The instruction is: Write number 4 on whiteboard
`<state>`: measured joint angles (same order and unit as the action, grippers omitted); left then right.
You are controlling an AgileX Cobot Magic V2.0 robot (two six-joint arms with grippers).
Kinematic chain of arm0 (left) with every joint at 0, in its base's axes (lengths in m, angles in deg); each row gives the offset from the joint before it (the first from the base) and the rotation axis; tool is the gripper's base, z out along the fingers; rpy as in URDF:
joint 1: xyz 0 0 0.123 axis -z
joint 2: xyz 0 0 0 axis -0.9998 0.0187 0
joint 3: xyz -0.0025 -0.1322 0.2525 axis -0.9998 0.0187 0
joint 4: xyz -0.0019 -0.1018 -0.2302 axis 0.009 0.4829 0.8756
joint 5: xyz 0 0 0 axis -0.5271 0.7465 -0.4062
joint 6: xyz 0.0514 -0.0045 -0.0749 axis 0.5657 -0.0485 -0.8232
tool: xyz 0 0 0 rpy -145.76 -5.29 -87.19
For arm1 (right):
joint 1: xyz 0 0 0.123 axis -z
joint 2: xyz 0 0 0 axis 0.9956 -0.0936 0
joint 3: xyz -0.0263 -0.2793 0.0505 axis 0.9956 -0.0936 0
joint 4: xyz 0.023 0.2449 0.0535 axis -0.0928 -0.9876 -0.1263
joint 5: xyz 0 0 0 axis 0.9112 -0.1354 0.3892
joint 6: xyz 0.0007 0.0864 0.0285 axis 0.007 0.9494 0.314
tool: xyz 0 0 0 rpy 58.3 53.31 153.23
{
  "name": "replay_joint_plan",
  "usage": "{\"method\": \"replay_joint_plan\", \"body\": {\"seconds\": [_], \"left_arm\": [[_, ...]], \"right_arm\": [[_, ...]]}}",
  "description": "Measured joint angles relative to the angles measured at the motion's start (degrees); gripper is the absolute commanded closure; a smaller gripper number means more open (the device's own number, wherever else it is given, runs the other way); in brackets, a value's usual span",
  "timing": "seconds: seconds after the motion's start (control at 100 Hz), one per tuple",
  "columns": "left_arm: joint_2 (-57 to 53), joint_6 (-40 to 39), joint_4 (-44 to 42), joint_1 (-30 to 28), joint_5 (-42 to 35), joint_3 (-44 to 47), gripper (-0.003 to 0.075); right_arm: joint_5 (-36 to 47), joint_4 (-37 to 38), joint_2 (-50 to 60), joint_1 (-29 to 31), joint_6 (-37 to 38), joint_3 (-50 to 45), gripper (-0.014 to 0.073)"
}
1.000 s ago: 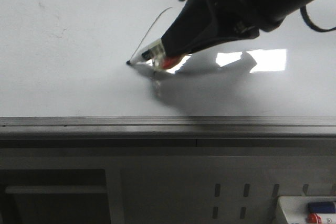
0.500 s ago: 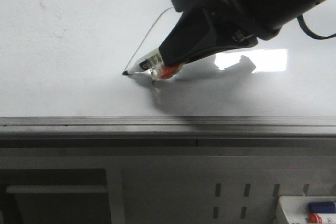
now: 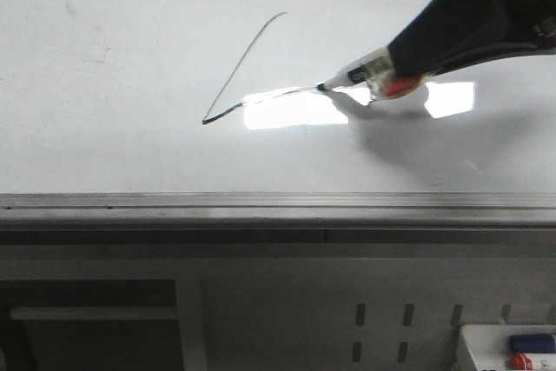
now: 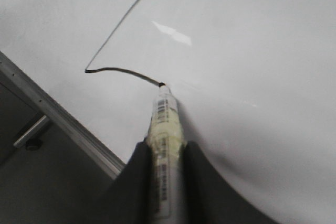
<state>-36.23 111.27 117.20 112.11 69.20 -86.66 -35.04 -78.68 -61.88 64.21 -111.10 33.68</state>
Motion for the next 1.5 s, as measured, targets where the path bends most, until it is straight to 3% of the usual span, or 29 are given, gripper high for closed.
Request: {"method": "replay_joint_plan", "body": {"seconds": [0.33,0.51,0.65,1.12,1.5], "left_arm": [[0.00,0.00,0.00,0.00,0.00,0.00,0.0741],[0.00,0.00,0.00,0.00,-0.12,0.00,0.0741],[0.00,0.00,0.00,0.00,-0.32,0.00,0.0741],[0.00,0.00,0.00,0.00,-0.68,0.00,0.0741],[0.00,0.00,0.07,0.00,-1.39,0.00,0.0741]], "right_arm": [[-3.30,-0.48,2.22,3.48,0.07,-0.27,0.0637],[-9.53,-0.62,5.41,3.21,0.07,5.02,0.0637],[-9.50,-1.43,6.91,1.81,0.07,10.57,0.0637],[-7.60,-0.56,-7.28,1.81,0.07,15.10,0.0637],[-7.60,-0.45,-8.02,1.81,0.07,15.23,0.0637]]}}
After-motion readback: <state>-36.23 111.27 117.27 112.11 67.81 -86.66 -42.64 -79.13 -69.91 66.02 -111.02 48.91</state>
